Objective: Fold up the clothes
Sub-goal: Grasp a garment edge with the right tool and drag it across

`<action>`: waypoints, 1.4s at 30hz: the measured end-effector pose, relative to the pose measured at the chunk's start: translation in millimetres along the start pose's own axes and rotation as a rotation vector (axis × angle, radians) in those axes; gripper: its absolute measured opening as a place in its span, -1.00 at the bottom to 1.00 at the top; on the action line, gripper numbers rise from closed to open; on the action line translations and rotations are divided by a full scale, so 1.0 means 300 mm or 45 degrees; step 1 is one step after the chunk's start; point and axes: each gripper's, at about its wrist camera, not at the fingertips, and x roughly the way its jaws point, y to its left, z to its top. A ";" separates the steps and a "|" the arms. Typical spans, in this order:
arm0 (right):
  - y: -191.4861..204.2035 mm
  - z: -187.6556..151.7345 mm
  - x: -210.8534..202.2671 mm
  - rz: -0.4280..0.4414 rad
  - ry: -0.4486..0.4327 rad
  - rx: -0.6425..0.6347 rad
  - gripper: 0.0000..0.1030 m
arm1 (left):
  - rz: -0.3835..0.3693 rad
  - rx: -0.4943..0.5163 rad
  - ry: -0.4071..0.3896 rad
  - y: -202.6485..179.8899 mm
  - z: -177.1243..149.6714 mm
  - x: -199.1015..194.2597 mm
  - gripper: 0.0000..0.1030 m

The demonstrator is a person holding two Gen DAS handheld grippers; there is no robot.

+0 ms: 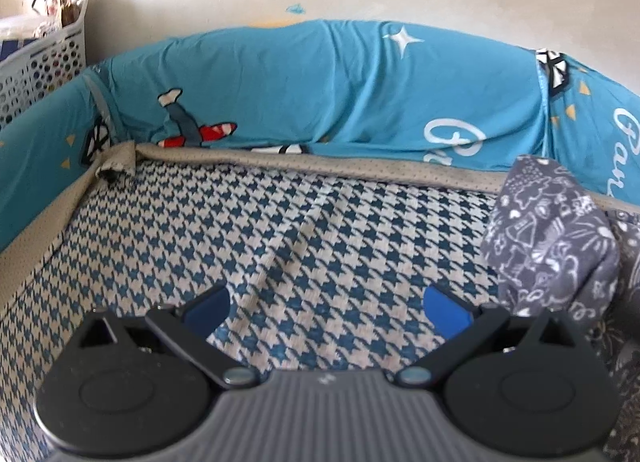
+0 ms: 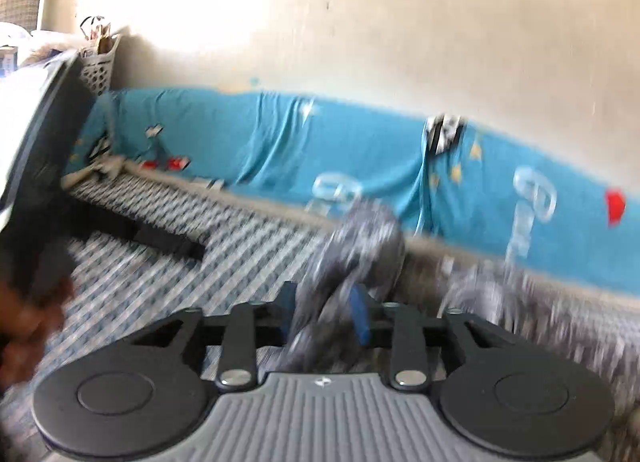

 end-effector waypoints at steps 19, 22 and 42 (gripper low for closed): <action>-0.032 -0.066 0.240 -0.142 0.117 -0.113 -0.79 | -0.009 -0.023 0.039 0.000 -0.018 0.036 1.00; -0.142 -0.017 0.171 -0.116 0.042 0.146 -0.80 | -0.007 -0.020 0.041 -0.003 -0.020 0.038 1.00; -0.632 -0.055 -0.073 -0.602 -0.032 0.883 -0.70 | -0.054 0.102 0.047 -0.130 -0.039 0.038 1.00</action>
